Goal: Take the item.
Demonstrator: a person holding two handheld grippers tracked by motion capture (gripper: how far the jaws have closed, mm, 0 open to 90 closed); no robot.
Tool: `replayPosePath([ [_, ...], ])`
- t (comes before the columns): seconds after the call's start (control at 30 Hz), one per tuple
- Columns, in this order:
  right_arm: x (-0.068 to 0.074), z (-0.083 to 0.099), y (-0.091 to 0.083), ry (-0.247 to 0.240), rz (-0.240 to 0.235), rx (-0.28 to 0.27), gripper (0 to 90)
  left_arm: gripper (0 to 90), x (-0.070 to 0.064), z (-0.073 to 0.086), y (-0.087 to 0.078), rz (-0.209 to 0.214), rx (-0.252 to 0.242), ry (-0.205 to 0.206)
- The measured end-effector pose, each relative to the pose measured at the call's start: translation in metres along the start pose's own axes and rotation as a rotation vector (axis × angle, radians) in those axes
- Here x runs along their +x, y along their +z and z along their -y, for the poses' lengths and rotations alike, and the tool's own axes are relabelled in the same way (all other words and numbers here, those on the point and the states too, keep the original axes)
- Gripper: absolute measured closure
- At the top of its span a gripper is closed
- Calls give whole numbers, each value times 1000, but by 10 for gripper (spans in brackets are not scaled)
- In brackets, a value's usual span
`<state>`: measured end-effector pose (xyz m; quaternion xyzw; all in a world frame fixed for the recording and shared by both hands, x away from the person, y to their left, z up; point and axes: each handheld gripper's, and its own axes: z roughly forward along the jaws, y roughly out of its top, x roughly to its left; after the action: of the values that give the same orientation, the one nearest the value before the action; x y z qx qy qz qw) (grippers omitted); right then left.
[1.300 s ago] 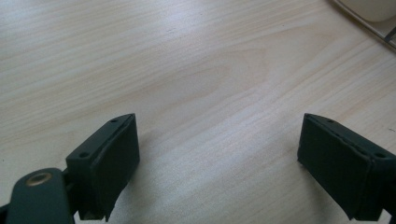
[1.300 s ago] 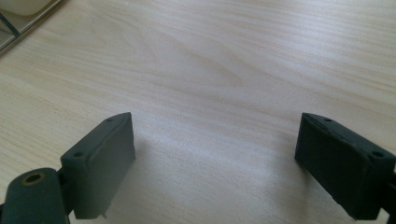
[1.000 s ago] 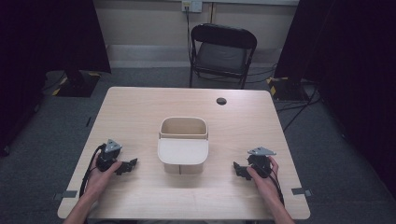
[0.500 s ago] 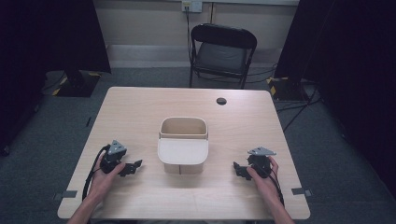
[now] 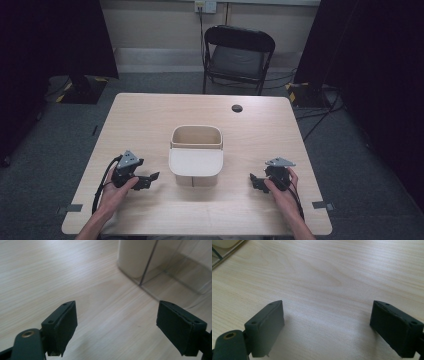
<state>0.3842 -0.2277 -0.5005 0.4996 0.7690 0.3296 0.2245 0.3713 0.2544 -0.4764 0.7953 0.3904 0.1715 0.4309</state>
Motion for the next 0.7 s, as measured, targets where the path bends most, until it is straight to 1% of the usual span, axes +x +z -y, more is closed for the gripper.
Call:
replayPosePath([
  [0.07, 0, 0, 0, 0, -1, 0, 113, 166, -2, -2, -3, 4, -18, 4],
  [0.13, 0, 0, 0, 1, -1, 0, 114, 166, -4, -4, -5, 28, -42, -10],
  [0.17, 0, 0, 0, 1, -1, 0, 114, 166, -6, -5, -5, 34, -44, -11],
  [0.23, 0, 0, 0, 0, -1, 0, 113, 166, -9, -7, -6, 35, -48, 9],
  [0.33, 0, 0, 0, 1, -1, 0, 113, 166, -14, -10, -6, 54, -58, 26],
  [0.37, 0, 0, 0, 1, -1, 0, 113, 166, -16, -10, -6, 56, -62, 30],
  [0.43, 0, 0, 0, 1, -1, 0, 113, 166, -20, -12, -6, 74, -74, 28],
  [0.57, 0, 0, 0, 1, -2, 0, 113, 166, -25, -14, -5, 82, -77, 49],
  [0.7, 0, 0, 0, 1, -2, 0, 114, 164, -29, -17, -4, 87, -84, 57],
])
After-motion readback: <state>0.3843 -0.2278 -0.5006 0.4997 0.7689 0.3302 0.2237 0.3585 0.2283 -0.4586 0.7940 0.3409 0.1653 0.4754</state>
